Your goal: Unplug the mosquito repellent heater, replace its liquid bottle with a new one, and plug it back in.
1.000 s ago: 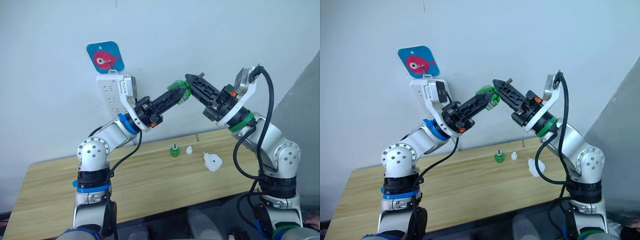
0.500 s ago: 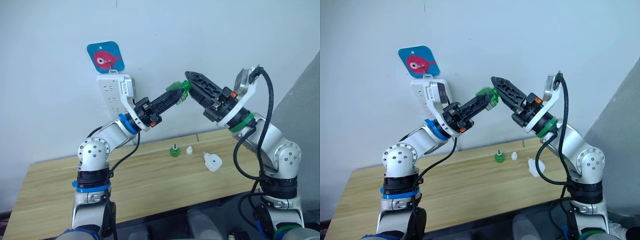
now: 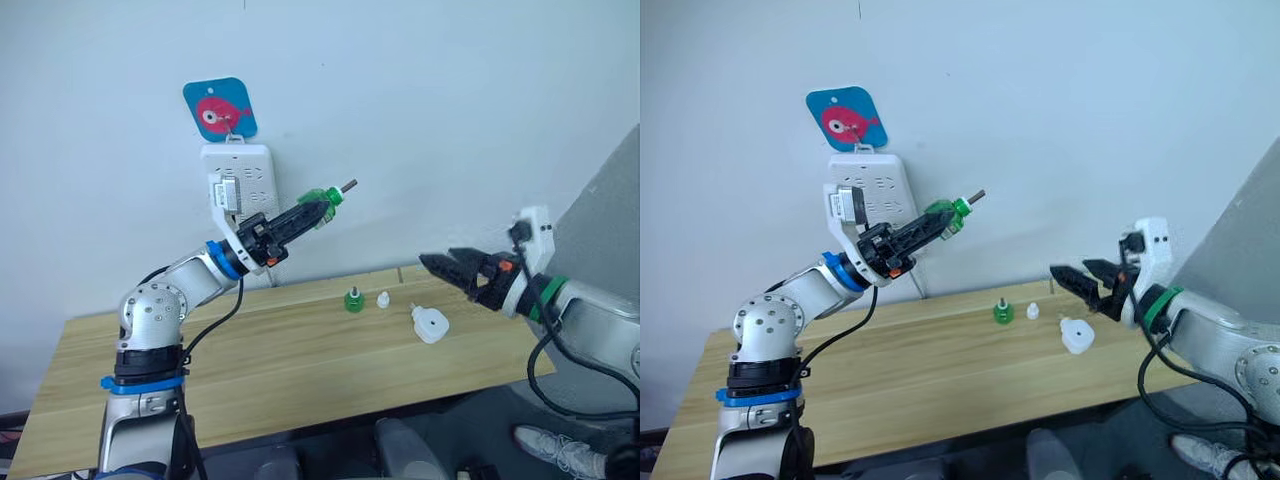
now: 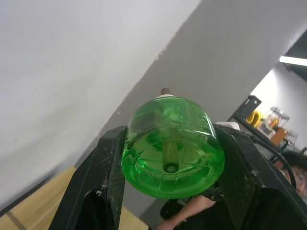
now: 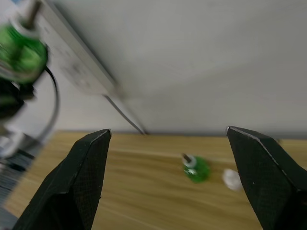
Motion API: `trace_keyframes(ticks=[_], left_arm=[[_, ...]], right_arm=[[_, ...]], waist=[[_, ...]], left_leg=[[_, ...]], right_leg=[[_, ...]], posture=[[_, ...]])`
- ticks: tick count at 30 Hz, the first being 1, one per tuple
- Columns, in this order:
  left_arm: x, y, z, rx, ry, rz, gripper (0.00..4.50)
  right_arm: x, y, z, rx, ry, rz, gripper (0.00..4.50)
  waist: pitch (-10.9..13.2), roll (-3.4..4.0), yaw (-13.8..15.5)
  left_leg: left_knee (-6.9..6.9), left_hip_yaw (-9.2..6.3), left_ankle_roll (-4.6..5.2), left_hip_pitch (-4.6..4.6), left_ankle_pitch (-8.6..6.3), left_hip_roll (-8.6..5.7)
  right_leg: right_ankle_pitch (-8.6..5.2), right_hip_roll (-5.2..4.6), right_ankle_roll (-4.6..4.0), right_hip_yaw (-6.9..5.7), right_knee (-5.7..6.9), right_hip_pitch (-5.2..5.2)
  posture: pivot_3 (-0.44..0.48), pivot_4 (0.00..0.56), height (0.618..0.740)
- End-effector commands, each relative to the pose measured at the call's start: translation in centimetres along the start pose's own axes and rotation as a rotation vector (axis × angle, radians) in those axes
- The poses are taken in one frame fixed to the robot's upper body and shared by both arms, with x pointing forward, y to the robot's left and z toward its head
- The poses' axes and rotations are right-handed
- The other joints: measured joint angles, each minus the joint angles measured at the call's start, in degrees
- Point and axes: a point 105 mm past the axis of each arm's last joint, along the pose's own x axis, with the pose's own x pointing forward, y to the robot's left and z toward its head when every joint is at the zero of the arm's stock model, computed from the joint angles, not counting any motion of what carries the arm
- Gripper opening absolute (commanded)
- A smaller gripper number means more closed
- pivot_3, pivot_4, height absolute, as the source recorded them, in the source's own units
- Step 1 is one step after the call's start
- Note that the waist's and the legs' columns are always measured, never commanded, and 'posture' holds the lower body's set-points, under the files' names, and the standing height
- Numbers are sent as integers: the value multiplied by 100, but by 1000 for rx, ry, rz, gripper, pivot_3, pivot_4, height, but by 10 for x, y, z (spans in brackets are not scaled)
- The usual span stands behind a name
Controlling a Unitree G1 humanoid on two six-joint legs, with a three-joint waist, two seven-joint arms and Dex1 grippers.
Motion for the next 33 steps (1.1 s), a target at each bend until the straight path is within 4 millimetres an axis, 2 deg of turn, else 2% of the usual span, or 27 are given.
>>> trace_keyframes(ticks=[1, 5, 9, 12, 22, 33], left_arm=[[-8, -17, -4, 88, 74, -47, 2277], [-11, -21, -13, 121, 108, -44, 2277], [-13, -24, -23, 154, 136, -46, 2277], [-15, -29, -32, 185, 169, -59, 2277], [-17, -28, -30, 218, 157, -46, 2277], [-18, -30, -32, 216, 153, -37, 2277]], right_arm=[[6, -8, -18, -205, 157, -32, 4381], [16, -22, -37, -325, 298, -23, 4500], [30, -37, -41, -366, 375, -30, 4500], [38, -53, -46, -420, 496, -86, 4500], [62, -63, -57, -496, 646, -22, 4500], [65, -71, -65, -507, 722, -23, 4500]], waist=[[66, -8, 1], [217, -31, 83], [370, -59, 180], [497, -66, 209], [840, -93, 210], [1076, -111, 209]], left_leg=[[-1, 5, 0, 6, 0, 5], [0, 9, 0, 4, 0, 11], [1, 16, 0, -2, 0, 8], [5, 18, 0, -6, 0, 7], [5, 17, -1, -26, 0, -1], [3, -1, 0, -47, -1, -6]], right_leg=[[-1, 6, -2, 6, 1, 1], [-2, 11, -3, 11, 1, -2], [-1, 2, -3, 16, -2, -6], [15, -2, -28, 18, 0, -11], [18, -18, -29, 12, 4, -28], [20, -39, -28, -14, 8, -43]], posture=[[-206, 182, 740], [-193, 207, 740], [-184, 237, 740], [-187, 259, 740], [-208, 329, 740], [-203, 367, 740]])
